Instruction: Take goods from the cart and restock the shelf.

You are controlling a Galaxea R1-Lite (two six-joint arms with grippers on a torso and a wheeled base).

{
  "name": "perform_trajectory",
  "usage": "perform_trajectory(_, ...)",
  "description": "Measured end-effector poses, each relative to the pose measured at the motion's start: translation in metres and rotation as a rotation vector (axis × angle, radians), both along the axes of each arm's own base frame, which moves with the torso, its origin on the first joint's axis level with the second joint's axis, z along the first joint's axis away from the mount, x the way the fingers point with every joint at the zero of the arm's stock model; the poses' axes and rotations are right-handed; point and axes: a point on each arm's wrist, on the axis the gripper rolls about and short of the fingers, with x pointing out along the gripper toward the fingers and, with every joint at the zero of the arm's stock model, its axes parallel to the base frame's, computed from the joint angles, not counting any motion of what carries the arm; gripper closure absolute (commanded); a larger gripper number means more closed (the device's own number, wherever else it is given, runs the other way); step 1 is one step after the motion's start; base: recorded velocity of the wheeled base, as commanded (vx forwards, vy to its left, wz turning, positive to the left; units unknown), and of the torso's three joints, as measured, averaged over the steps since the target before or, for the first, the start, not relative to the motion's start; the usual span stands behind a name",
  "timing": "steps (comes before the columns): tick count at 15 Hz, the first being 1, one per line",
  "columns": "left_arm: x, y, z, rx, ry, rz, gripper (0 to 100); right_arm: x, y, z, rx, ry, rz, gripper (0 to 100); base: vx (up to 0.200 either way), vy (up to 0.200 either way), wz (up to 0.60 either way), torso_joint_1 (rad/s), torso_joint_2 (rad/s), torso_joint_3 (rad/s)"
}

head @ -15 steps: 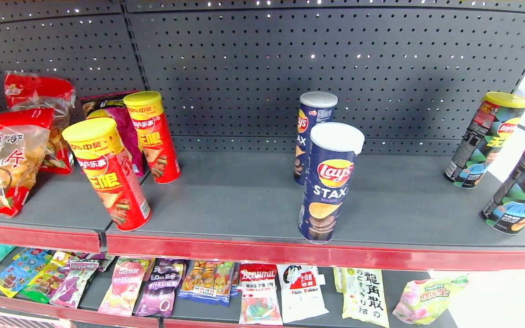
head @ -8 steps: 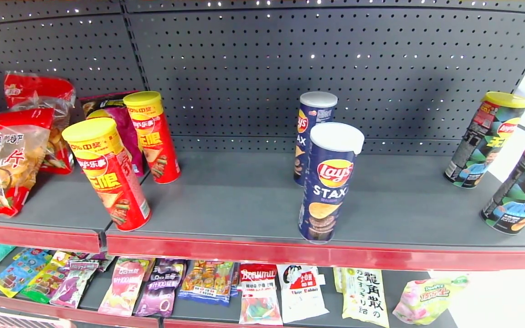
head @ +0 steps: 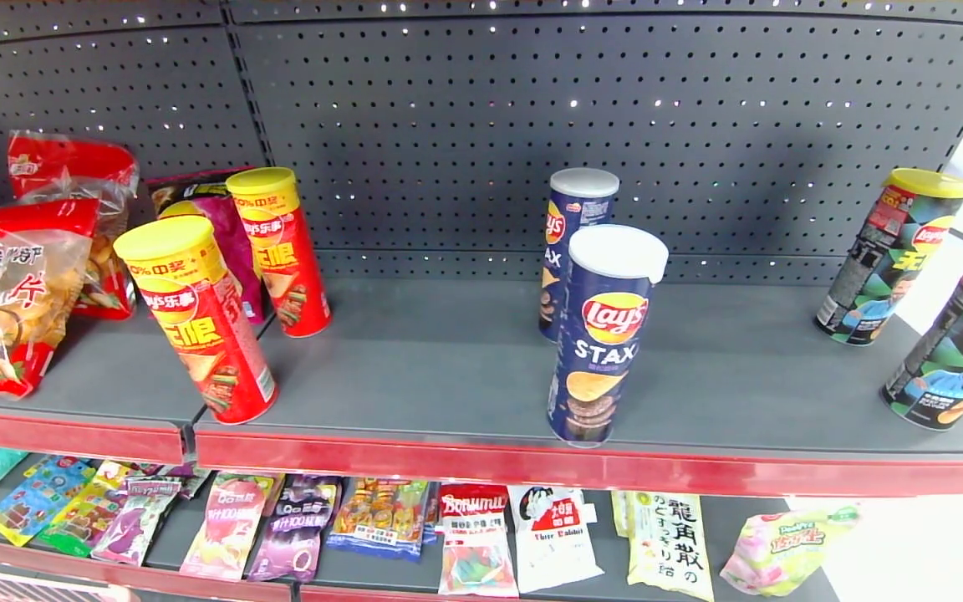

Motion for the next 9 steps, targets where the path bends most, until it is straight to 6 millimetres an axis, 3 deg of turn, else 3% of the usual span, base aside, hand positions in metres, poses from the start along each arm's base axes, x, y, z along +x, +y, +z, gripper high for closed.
perform_trajectory(4,0.000,0.000,0.000,0.001,0.000,0.000,0,-0.002,0.001,0.009,0.008,-0.030,0.033,0,0.000,0.000,0.00,0.000,0.00,0.000)
perform_trajectory(7,0.000,0.000,0.000,0.002,0.000,0.000,0,-0.005,0.001,0.064,0.072,-0.087,0.089,0,0.000,0.000,0.00,0.000,0.00,0.000)
perform_trajectory(9,0.000,0.000,0.000,0.002,0.000,0.000,0,0.015,0.002,0.105,0.064,-0.014,0.170,0,0.000,0.000,0.00,0.000,0.00,0.000)
